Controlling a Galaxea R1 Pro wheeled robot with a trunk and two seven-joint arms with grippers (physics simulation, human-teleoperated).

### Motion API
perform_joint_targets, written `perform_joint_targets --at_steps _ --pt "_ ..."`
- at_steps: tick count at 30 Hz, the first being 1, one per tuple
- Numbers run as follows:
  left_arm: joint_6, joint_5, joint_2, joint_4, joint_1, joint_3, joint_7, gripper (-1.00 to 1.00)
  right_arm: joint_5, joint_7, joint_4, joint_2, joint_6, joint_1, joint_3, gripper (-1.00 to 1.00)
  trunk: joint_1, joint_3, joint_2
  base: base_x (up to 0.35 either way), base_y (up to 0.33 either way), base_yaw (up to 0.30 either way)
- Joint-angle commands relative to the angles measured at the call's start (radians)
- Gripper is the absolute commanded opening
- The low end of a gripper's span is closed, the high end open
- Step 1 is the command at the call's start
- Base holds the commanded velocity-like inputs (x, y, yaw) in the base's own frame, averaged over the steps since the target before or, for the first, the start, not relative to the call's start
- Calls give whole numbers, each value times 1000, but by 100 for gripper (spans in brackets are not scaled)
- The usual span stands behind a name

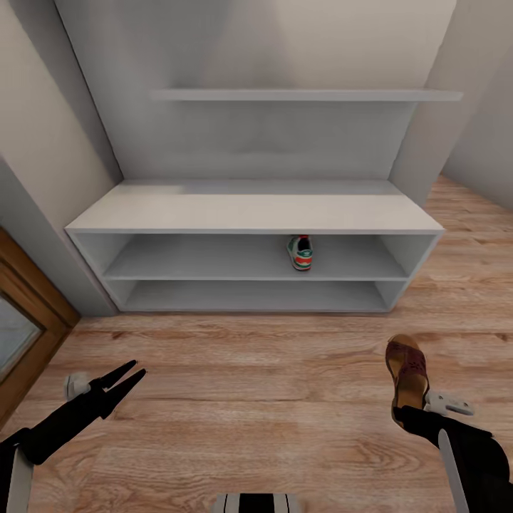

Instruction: Pick up the two gym shoes and the two sandals from the corridor floor and place them onto the hallstand (shoe rack) in the corridor, making sure they are on the rack and not on the floor. Arrange them so the two gym shoes are next to each other and the two sandals are next to each other.

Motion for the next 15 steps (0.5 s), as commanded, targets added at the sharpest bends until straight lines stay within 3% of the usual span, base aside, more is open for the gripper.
perform_joint_targets --at_steps 1,15 --pt "10 2 0 1 -1 0 -3 100 1 -1 -2 0 6 0 0 -100 0 -1 0 0 350 0" --pt "10 3 0 1 -1 0 -4 100 1 -1 -2 0 6 -1 0 -100 0 -1 0 0 350 0"
